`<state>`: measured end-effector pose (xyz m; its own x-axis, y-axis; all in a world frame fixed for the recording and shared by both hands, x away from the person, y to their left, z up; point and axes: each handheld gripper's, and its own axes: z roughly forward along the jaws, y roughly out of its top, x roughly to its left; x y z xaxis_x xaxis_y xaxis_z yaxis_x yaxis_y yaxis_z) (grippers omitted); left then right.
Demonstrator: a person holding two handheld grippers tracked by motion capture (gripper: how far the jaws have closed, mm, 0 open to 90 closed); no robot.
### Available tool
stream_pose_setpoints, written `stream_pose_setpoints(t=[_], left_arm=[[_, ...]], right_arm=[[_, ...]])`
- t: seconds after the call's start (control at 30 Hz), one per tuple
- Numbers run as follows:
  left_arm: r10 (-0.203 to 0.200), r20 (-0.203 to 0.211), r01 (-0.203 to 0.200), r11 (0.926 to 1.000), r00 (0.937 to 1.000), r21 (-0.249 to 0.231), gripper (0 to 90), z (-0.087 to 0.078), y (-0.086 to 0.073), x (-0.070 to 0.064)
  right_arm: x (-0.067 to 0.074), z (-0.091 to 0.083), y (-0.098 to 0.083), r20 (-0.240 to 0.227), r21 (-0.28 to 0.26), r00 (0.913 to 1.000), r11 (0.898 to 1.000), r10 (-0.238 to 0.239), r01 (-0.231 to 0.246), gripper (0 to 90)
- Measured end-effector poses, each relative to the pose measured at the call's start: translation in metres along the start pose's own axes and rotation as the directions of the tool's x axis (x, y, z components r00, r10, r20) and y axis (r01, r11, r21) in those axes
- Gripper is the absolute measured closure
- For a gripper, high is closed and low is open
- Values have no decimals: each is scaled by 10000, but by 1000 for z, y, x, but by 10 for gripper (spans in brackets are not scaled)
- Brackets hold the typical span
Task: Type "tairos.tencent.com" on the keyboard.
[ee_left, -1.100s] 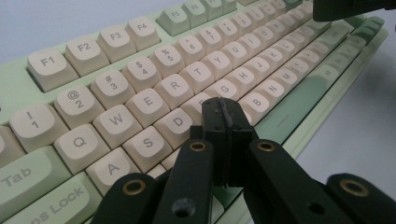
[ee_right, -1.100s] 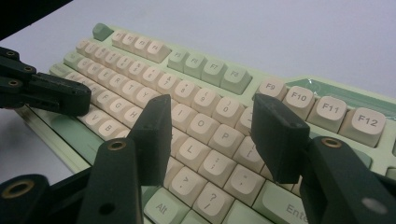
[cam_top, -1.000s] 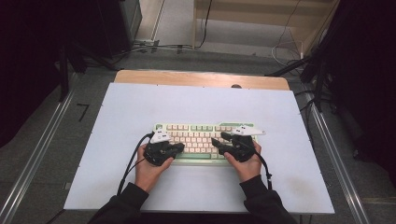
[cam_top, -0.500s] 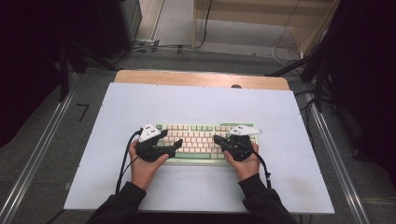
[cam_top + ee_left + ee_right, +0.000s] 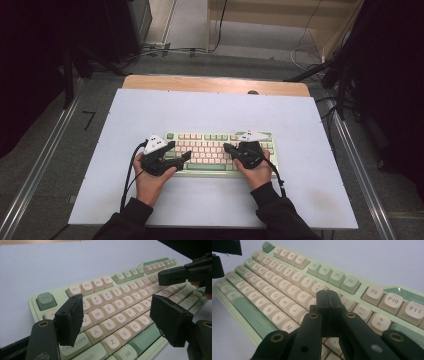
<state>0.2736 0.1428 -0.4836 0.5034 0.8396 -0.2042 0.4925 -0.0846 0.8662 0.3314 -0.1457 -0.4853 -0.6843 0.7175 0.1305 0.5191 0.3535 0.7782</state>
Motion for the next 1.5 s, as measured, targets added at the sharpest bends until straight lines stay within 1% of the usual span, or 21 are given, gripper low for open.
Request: stream_pose_setpoints(t=[0.4, 0.47, 0.5, 0.67, 0.73, 0.8, 0.83, 0.97, 1.07, 1.2, 1.27, 1.33, 1.43, 1.5], left_arm=[[-39, -39, 39, 10000, 10000, 29, 277, -4, -2, 2], [-50, -50, 51, 10000, 10000, 45, 277, -4, -3, 3], [-56, -48, 56, 10000, 10000, 43, 277, -4, -3, 2], [-23, -33, 23, 10000, 10000, 40, 278, -4, -2, 2], [-29, -28, 29, 10000, 10000, 30, 278, -4, -2, 2], [-56, -12, 56, 10000, 10000, 6, 278, -4, -2, 3], [-33, -41, 33, 10000, 10000, 14, 278, -5, -2, 3], [-38, -67, 38, 10000, 10000, 9, 278, -4, -1, 4], [-18, -41, 18, 10000, 10000, 11, 278, -4, 0, 4], [11, -19, -11, 10000, 10000, 31, 277, -2, 0, 4], [17, 14, -17, 10000, 10000, 26, 278, -1, 1, 3], [25, 19, -25, 10000, 10000, 11, 278, 0, 1, 3], [14, 49, -14, 10000, 10000, 60, 278, 2, 1, 3], [5, 47, -5, 10000, 10000, 41, 279, 2, 2, 3]], right_arm=[[0, 8, 2, 252, 344, 9997, 9994, -34, 26, 875], [0, 9, 2, 332, 500, 9994, 9987, -28, 11, 875], [-1, 9, 1, 297, 521, 9996, 9986, -32, 17, 875], [1, 8, 2, 291, 493, 9996, 9988, 5, -20, 875], [2, 6, 3, 197, 312, 9998, 9995, -39, 33, 863], [4, 3, 4, 39, 164, 10000, 9999, -23, 23, 811], [4, 2, 4, -72, 53, 10000, 10000, 2, -1, 763], [3, -3, 5, -249, -189, 9995, 9996, 219, -224, 598], [2, -5, 5, -144, -354, 9994, 9988, 324, -329, 474], [2, -8, 4, -50, -413, 9992, 9983, 398, -400, 443], [1, -9, 3, -45, -377, 9992, 9985, 392, -393, 457], [2, -10, 1, -101, -383, 9995, 9988, 295, -299, 560], [6, -12, 0, -325, -328, 9995, 9994, 58, -69, 753], [9, -14, 0, -453, -332, 9989, 9994, -114, 99, 851]])
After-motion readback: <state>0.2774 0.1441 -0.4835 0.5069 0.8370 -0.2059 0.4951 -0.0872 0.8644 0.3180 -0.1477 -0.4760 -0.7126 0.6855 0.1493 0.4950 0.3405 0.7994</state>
